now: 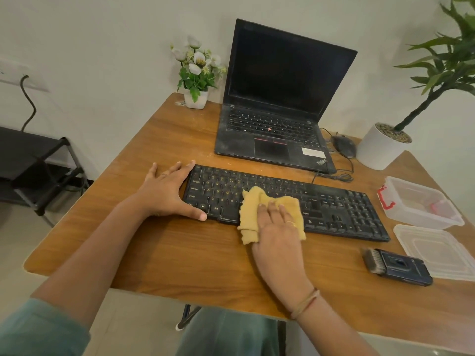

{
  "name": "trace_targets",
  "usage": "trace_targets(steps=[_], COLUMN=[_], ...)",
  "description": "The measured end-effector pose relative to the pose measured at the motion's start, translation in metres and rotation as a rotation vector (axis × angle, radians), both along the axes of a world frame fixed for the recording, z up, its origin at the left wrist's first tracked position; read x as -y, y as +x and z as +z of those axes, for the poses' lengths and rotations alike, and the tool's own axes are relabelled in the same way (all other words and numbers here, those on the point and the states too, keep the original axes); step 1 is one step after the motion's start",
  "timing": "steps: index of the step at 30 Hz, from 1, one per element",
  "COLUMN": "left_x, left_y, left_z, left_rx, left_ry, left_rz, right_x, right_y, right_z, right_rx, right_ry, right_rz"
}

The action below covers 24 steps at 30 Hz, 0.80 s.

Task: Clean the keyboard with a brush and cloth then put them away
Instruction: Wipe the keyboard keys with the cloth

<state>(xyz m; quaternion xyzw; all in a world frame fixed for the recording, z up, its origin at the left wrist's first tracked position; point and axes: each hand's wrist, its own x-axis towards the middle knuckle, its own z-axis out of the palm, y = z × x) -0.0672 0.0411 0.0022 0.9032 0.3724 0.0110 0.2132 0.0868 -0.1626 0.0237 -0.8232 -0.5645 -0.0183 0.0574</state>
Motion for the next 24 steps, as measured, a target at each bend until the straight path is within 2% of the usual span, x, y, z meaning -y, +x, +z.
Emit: trace_targets(steps=[4,7,9,11,13,14,15,16,18,20,22,24], left_x=[0.001,-0.002,-0.005,-0.005,-0.001,0.001,0.003,0.004,0.005,0.006,0.011,0.019], left_y=[0.0,0.0,0.0,0.0,0.001,0.0,-0.001,-0.001,-0.001,-0.003,-0.005,-0.009], left_z=[-0.001,-0.006,-0.01,-0.012,-0.008,-0.006,-0.004,-0.002,-0.001,-0.004,-0.008,-0.014], left_rx=[0.002,-0.003,0.001,0.013,0.043,0.07,0.095,0.11,0.117,0.106,0.077,0.055], left_ry=[0.025,0.064,0.083,0.091,0.103,0.104,0.095,0.081,0.073,0.104,0.135,0.15], left_rz=[-0.007,-0.017,-0.036,-0.051,-0.051,-0.03,-0.001,0.024,0.054,0.085,0.152,0.233], right_x=[-0.026,-0.038,-0.045,-0.058,-0.079,-0.091,-0.103,-0.115,-0.137,-0.154,-0.165,-0.168], right_y=[-0.025,-0.042,-0.044,-0.041,-0.03,-0.024,-0.018,-0.012,0.002,0.011,0.014,0.014], right_z=[-0.008,-0.009,-0.005,0.01,0.027,0.034,0.04,0.044,0.047,0.042,0.032,0.022], right_rx=[-0.066,-0.215,-0.449,-0.86,-1.218,-1.295,-1.295,-1.194,-0.841,-0.573,-0.401,-0.301], right_ry=[0.123,0.201,0.198,0.193,0.264,0.332,0.414,0.492,0.571,0.42,0.168,0.06], right_rz=[0.105,0.251,0.343,0.363,0.204,0.118,0.057,0.029,0.071,0.194,0.312,0.408])
